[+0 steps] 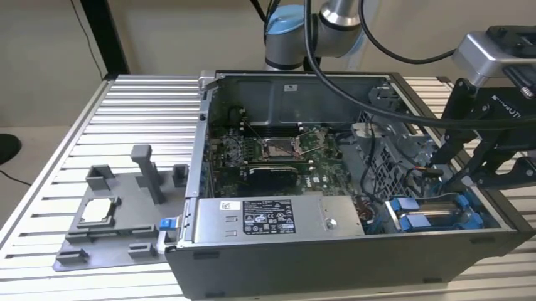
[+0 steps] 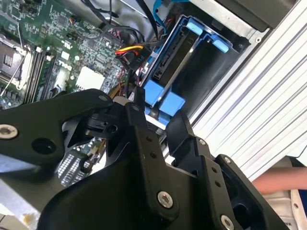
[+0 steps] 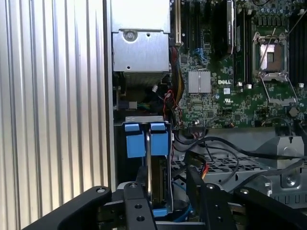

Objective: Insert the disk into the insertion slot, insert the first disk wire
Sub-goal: 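Insert the first disk wire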

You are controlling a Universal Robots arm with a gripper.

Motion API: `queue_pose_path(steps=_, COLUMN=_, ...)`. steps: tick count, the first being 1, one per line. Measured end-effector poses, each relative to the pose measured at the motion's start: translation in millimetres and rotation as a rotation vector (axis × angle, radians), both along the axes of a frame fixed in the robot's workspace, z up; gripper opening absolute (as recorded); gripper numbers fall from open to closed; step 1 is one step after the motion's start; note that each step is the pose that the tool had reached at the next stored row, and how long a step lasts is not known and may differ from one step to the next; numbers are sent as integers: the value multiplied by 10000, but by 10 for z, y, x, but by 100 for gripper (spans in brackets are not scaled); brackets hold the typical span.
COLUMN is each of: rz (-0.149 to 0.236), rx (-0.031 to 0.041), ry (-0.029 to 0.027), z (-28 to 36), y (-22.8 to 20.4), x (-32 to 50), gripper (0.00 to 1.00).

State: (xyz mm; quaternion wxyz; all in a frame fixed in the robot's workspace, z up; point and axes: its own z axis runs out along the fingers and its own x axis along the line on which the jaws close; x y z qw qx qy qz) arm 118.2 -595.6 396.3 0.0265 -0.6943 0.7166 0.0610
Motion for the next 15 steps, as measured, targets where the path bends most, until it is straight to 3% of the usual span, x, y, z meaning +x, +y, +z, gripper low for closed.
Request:
queue_pose_path(steps=3, rz=0, rx=-1, ry=0, z=0, y=31, x=0, gripper=100)
queue_pose_path(steps=11, rz=0, rx=-1, ry=0, z=0, y=213, x=0, gripper=100)
queue_pose_path(steps=15, rz=0, rx=1, ry=0, z=-1, y=283, x=0, gripper=100)
